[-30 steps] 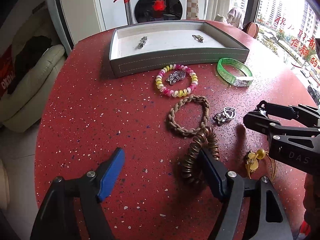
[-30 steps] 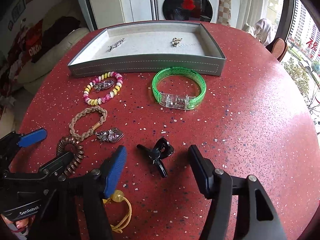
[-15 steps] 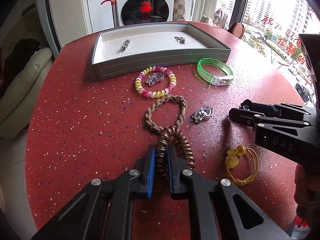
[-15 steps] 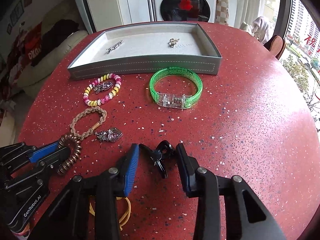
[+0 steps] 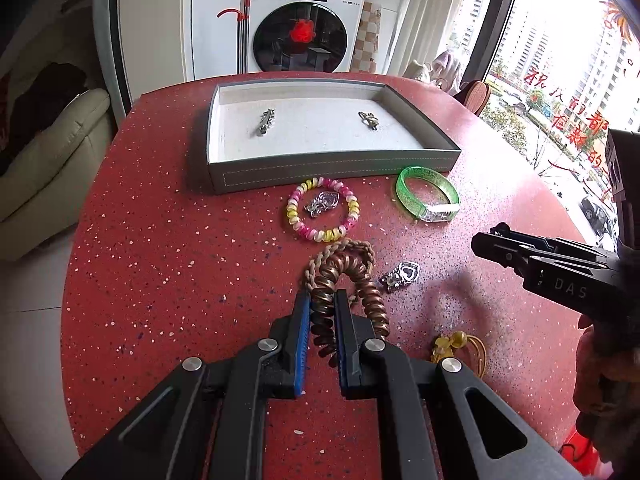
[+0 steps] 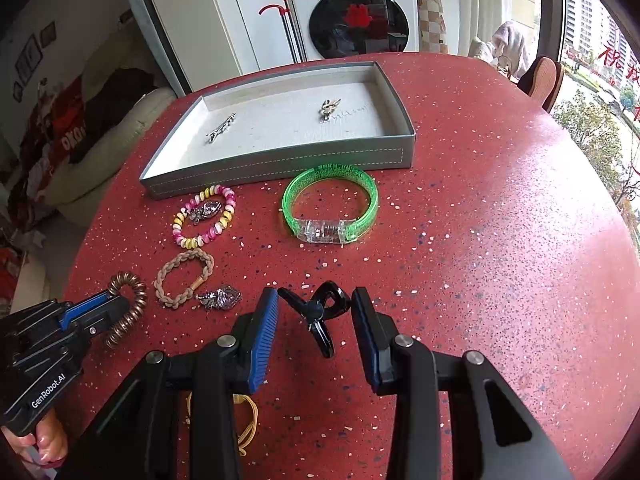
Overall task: Organize jewelry
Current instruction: 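Carry the hair tie and claw clip into the tray and release both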
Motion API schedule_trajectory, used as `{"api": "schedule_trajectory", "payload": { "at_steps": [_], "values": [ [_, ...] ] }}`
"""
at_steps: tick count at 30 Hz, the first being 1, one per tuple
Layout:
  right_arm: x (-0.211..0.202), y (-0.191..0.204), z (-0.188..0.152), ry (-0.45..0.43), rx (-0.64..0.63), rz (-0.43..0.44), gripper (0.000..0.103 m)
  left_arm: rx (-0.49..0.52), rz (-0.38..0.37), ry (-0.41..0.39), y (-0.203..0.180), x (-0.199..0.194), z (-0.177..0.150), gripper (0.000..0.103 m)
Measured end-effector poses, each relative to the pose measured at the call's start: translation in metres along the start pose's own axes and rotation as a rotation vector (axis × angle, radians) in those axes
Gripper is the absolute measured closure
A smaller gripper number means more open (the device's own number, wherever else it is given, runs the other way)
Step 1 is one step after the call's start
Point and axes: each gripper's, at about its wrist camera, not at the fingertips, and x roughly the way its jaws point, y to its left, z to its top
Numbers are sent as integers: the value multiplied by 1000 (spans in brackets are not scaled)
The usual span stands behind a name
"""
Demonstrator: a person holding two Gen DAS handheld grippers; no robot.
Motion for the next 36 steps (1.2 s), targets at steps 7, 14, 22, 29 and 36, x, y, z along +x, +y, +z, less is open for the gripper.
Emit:
{"api": "schedule_trajectory", "payload": {
  "at_steps": [7,14,22,29,36],
  "values": [
    [-10,-8,33,-47,-2,-5,62,-2,19,-67,10,-6,39,73],
    [-9,-9,77,-73,-42,-17,62,-53,45,-99,25,6,88,73],
    [21,-5,133,-78,-85,-21,62,-59,66,-84,27,50,151,73],
    [62,-17,175,-51,-40,4,62,-53,79,-36,19,102,192,73],
    [103,-36,200,-29,25,-8,62,-61,98,17,16,150,207,73]
  ]
}}
